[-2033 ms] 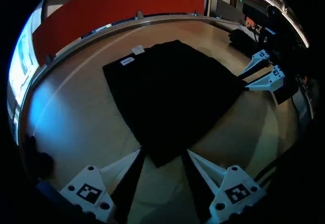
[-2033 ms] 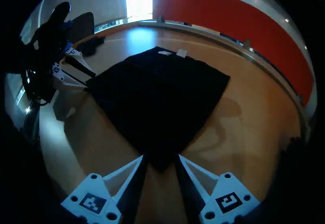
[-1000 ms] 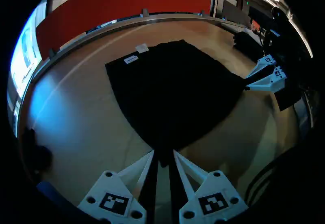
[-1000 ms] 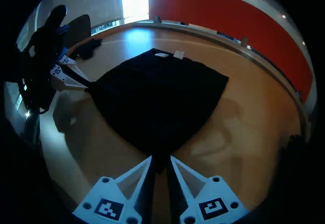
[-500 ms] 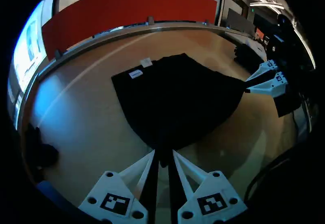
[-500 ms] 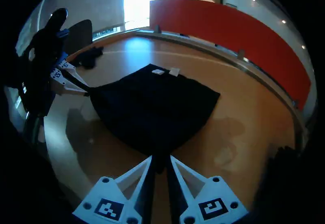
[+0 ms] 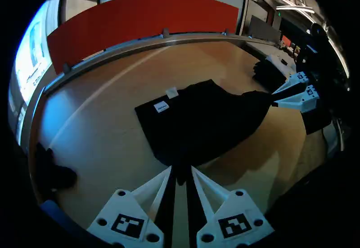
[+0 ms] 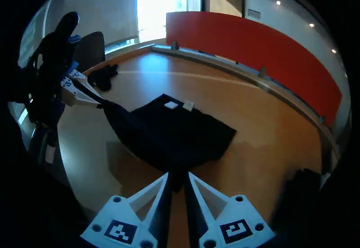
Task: Fold towel
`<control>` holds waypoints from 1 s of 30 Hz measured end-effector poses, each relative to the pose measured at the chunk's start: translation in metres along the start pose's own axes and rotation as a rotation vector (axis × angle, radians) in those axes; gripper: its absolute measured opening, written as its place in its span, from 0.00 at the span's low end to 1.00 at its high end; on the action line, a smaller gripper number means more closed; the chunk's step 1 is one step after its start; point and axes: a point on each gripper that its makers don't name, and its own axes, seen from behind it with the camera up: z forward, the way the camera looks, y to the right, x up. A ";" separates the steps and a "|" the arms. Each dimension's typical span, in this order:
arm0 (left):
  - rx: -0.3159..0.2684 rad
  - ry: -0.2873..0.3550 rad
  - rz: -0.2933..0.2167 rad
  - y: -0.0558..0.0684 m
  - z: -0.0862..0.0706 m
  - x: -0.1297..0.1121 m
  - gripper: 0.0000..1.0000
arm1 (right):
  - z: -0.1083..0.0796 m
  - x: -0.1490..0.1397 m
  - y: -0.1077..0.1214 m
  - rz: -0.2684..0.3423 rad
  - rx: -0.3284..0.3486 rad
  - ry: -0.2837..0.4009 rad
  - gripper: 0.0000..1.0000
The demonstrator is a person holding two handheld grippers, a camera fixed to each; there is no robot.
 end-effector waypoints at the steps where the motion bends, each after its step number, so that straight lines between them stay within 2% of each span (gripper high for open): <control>1: -0.002 0.003 -0.003 0.001 -0.002 0.002 0.15 | -0.003 0.001 -0.001 0.000 0.002 0.001 0.17; 9: -0.012 0.017 -0.011 0.006 -0.016 0.008 0.15 | -0.020 0.008 -0.009 0.012 0.006 0.012 0.17; 18: -0.021 0.039 -0.008 0.009 -0.026 0.017 0.14 | -0.028 0.013 -0.012 0.016 0.000 0.027 0.17; 30: -0.021 0.055 0.003 0.007 -0.039 0.026 0.14 | -0.034 0.016 -0.019 0.020 0.001 0.040 0.17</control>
